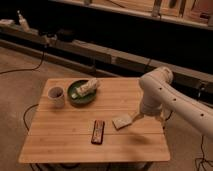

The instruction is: Move the arm in a circular motion

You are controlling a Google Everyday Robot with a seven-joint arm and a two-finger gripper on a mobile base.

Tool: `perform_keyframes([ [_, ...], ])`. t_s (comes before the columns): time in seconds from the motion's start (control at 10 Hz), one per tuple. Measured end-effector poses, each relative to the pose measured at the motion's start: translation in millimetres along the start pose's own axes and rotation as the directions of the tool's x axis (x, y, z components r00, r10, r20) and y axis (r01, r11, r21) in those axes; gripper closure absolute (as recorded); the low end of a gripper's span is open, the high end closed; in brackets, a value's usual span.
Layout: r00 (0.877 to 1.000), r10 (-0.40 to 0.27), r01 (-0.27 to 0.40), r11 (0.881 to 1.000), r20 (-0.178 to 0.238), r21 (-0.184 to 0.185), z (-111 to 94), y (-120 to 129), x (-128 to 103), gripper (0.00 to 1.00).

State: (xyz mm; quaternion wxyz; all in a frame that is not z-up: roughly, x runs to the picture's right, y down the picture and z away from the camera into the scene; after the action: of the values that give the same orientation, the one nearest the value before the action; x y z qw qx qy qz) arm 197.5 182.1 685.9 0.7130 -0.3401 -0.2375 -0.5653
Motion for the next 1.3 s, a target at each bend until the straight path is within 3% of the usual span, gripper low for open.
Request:
perform_keyframes([
  [0.1,1.0,-0.028,0.028,0.999,0.01,0.02,-2.0,-19.0,-12.4,0.2],
  [0.2,0.996,-0.09,0.089,0.994,0.013,0.063,-8.3,-53.5,-23.6,0.2],
  [0.3,0.987,-0.158,0.157,0.982,0.003,0.106,-17.1,-88.5,-30.9,0.2],
  [0.4,0.974,-0.227,0.228,0.964,-0.021,0.137,-27.4,-118.3,-32.8,0.2],
  [0.5,0.943,-0.325,0.333,0.928,-0.072,0.168,-44.6,-158.3,-28.9,0.2],
  [0.6,0.916,-0.383,0.399,0.901,-0.121,0.17,-56.8,-178.7,-13.9,0.2],
  [0.7,0.9,-0.407,0.43,0.887,-0.154,0.168,-65.2,-185.0,6.6,0.2],
  [0.8,0.898,-0.401,0.429,0.889,-0.182,0.159,-69.5,-173.6,35.2,0.2],
  [0.9,0.908,-0.372,0.4,0.905,-0.192,0.141,-67.9,-146.2,61.3,0.2],
  [1.1,0.947,-0.275,0.294,0.951,-0.167,0.099,-46.2,-66.1,94.9,0.2],
  [1.2,0.969,-0.206,0.217,0.973,-0.134,0.078,-28.8,-18.6,100.3,0.2],
  [1.3,0.986,-0.135,0.141,0.988,-0.096,0.059,-12.7,19.8,94.9,0.2],
])
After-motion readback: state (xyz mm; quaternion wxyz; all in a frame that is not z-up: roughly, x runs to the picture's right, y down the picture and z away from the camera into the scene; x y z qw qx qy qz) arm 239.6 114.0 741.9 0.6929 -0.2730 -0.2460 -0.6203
